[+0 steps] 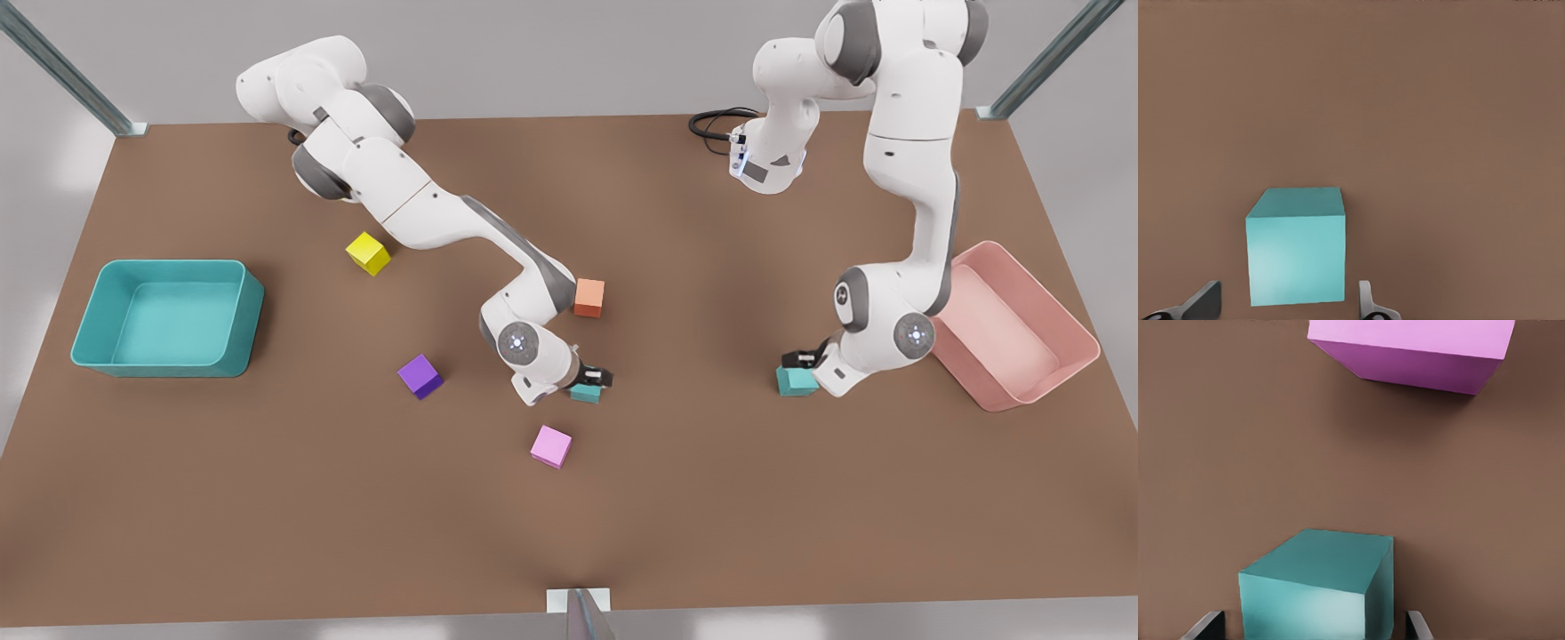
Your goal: Stack the two blue cubes on top of each other
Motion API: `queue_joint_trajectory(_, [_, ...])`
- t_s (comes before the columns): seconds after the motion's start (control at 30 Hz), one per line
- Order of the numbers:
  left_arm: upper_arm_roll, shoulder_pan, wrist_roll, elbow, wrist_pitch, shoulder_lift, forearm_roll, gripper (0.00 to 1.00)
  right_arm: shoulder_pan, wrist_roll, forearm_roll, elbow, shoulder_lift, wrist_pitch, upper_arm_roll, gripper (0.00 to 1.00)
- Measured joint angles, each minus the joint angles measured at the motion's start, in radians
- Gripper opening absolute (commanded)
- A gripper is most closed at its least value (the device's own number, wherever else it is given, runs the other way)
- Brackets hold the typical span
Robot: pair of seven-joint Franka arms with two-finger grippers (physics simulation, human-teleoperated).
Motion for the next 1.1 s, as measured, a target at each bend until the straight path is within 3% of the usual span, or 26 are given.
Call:
queue_joint_trajectory(0.17, [-0.001,-0.002,0.034,0.0,0.062,0.028,-0.019,1.0,-0.049,0.032,0.002,0.067,-0.121,-0.069,-0.053,1.0])
queue_joint_trajectory(0.3, [-0.001,-0.007,0.056,0.001,0.094,0.071,-0.024,1.0,-0.326,0.036,-0.069,0.082,-0.258,-0.293,-0.095,1.0])
queue_joint_trajectory(0.4, [-0.002,-0.005,0.069,0.0,0.108,0.101,-0.025,0.97,-0.502,-0.024,-0.223,0.09,-0.222,-0.436,-0.109,1.0])
queue_joint_trajectory(0.47, [-0.002,-0.003,0.065,0.0,0.115,0.112,-0.012,0.43,-0.564,-0.068,-0.285,0.105,-0.316,-0.518,-0.104,1.0])
queue_joint_trajectory(0.5, [-0.002,-0.003,0.055,0.0,0.117,0.112,0.002,0.41,-0.577,-0.098,-0.296,0.101,-0.406,-0.571,-0.105,1.0])
queue_joint_trajectory(0.63, [-0.005,-0.007,0.038,0.0,0.115,0.08,0.01,0.41,-0.603,-0.228,-0.26,-0.064,-0.76,-0.754,-0.107,1.0])
queue_joint_trajectory(0.77, [-0.027,-0.015,0.019,0.008,0.1,0.037,0.011,0.41,-0.592,-0.333,-0.219,-0.139,-0.848,-0.838,-0.146,1.0])
queue_joint_trajectory(0.93, [-0.064,-0.281,-0.106,0.307,-0.092,0.026,0.017,0.42,-0.585,-0.435,-0.189,-0.2,-0.89,-0.881,-0.185,1.0])
queue_joint_trajectory(1.1, [-0.067,-0.497,-0.298,0.656,-0.199,0.264,0.013,0.42,-0.558,-0.512,-0.176,-0.251,-0.918,-0.884,-0.212,1.0])
